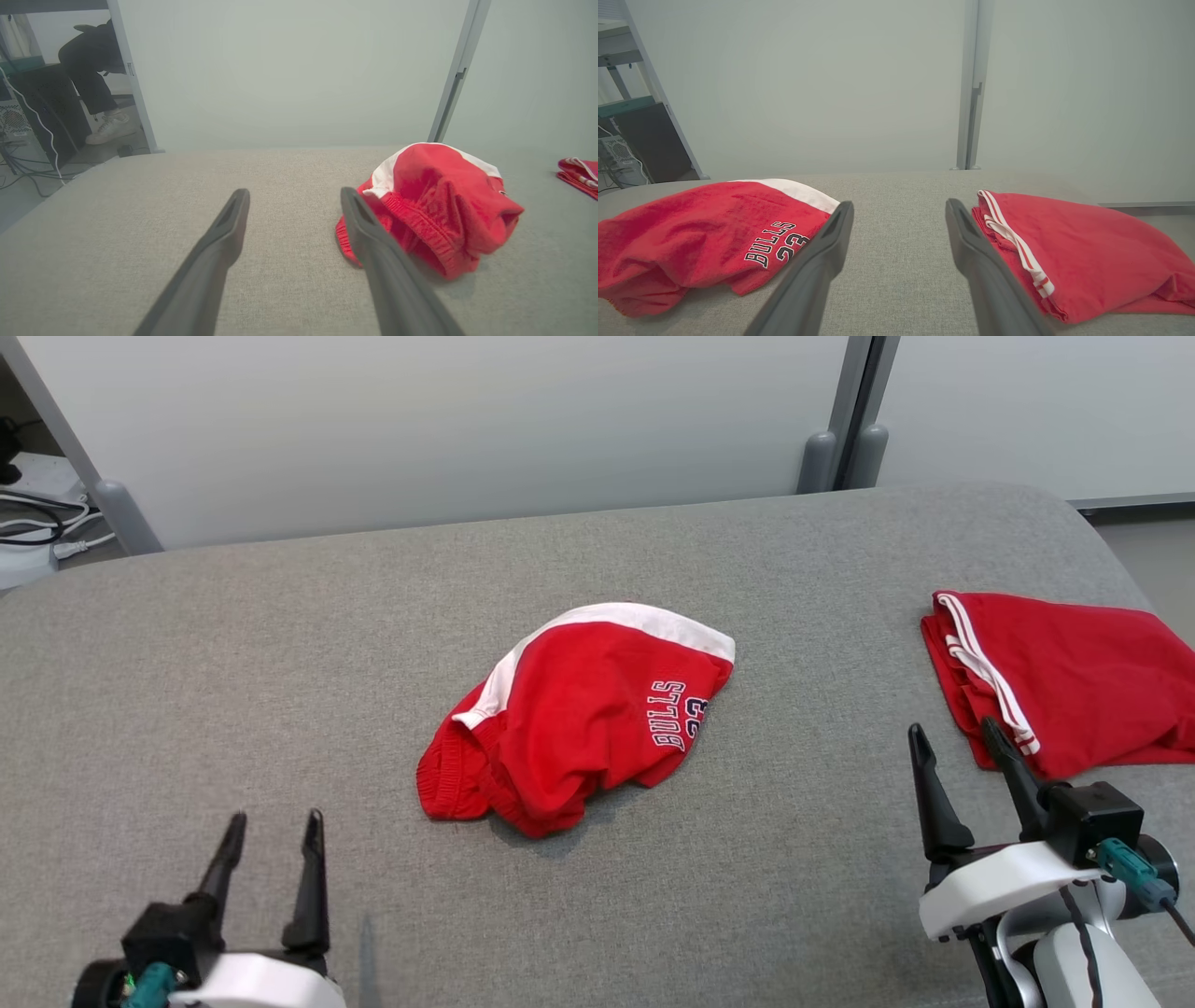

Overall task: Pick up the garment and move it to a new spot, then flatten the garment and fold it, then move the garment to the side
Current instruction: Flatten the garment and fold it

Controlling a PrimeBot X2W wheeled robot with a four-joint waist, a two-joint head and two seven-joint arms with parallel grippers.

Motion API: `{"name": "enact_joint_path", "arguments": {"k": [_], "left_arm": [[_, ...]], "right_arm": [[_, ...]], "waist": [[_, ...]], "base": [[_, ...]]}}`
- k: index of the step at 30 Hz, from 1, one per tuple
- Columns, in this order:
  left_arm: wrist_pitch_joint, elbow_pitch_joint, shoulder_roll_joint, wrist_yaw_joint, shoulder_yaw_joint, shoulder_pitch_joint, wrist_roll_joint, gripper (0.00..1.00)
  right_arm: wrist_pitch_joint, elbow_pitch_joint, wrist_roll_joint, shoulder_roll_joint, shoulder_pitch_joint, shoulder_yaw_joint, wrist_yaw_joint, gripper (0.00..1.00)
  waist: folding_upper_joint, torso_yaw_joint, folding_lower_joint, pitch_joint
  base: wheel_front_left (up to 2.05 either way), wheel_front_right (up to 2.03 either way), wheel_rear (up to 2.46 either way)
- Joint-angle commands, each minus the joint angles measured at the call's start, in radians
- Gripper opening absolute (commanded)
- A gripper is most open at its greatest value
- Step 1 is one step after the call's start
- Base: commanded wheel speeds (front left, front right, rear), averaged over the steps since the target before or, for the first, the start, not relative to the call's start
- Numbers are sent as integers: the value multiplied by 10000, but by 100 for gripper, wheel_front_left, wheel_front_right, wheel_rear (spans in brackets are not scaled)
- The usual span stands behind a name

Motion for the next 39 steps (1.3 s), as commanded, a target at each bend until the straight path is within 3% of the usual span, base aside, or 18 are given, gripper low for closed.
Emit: {"name": "enact_joint_path", "arguments": {"k": [1,8,15,32,39], "left_arm": [[-87,-305,24,-89,332,-105,175,100],[-87,383,-511,-927,107,-17,381,100],[-87,1977,-676,-1427,-451,-1241,503,100],[-87,4999,73,-1573,-686,-4551,531,100],[-87,6577,752,-1512,-2126,-5608,2251,100]], "right_arm": [[-134,-289,60,-42,-58,147,-2,100],[-134,-328,71,22,-132,271,-2,100],[-134,-314,99,86,-444,618,-2,100],[-134,-280,114,125,-753,808,-2,100],[-134,-226,129,156,-881,880,-2,100]], "waist": [[0,5,0,-6],[0,-129,0,233],[0,-497,0,556],[0,-1310,0,996],[0,-1503,0,1159]], "base": [[0,0,0],[0,0,0],[0,0,0],[0,0,0],[0,0,0]]}}
